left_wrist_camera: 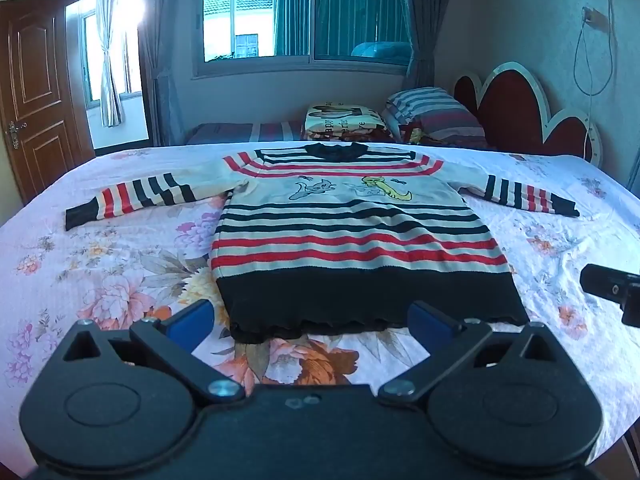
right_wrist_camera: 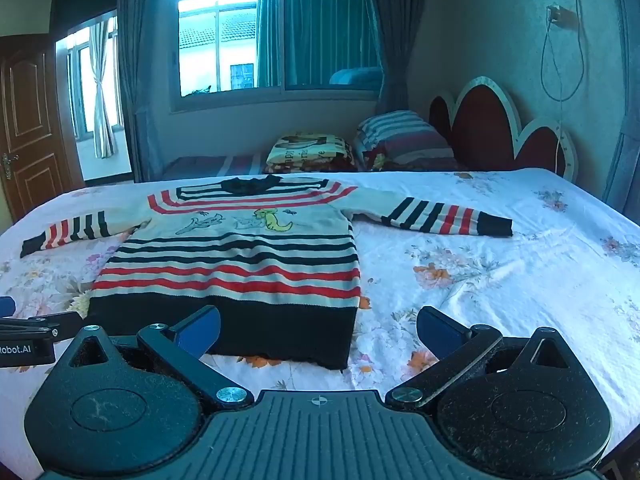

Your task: Fold small clothes

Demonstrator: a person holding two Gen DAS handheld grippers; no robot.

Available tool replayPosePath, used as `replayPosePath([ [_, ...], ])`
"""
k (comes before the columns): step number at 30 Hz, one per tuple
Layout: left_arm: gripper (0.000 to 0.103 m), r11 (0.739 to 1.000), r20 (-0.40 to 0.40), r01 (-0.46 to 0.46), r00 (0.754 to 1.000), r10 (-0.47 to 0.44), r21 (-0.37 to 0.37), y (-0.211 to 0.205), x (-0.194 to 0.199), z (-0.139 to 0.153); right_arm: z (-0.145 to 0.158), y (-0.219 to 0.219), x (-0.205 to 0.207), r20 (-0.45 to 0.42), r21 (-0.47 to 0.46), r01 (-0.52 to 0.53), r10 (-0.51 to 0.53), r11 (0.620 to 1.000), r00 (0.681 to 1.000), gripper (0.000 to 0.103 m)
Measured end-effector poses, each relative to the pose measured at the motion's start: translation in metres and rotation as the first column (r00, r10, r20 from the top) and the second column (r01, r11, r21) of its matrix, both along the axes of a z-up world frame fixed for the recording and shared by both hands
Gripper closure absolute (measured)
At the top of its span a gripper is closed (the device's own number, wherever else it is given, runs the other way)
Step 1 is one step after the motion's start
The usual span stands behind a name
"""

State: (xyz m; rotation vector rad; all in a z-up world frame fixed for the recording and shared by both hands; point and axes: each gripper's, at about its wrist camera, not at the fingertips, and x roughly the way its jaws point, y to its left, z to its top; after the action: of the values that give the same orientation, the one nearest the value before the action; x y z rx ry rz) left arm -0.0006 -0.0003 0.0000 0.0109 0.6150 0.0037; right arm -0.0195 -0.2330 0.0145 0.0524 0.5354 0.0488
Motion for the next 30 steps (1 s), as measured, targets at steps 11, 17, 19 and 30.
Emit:
replayPosePath([
  [11,0.001,1.000,-0.001,-0.002,1.000,0.002,-0.015,0.010,-0.004,0.002,0.001,0.000,0.002,0.006,-0.002,-0.004,0.004,1.000,1.000,0.000],
  [17,0.001,1.000,-0.003,0.005,1.000,-0.005,0.019,-0.001,0.000,0.004,0.001,0.000,0.002,0.009,0.000,-0.004,0.004,1.000,1.000,0.000],
  [19,0.001,1.000,-0.004,0.007,1.000,-0.006,0.019,-0.002,0.000,0.004,0.002,0.000,0.002,0.010,0.002,-0.002,0.002,1.000,1.000,0.000],
  [30,0.001,1.000,0.002,0.002,1.000,-0.002,0.017,-0.002,-0.001,0.004,0.004,0.000,0.001,0.017,-0.001,0.000,0.000,1.000,1.000,0.000],
])
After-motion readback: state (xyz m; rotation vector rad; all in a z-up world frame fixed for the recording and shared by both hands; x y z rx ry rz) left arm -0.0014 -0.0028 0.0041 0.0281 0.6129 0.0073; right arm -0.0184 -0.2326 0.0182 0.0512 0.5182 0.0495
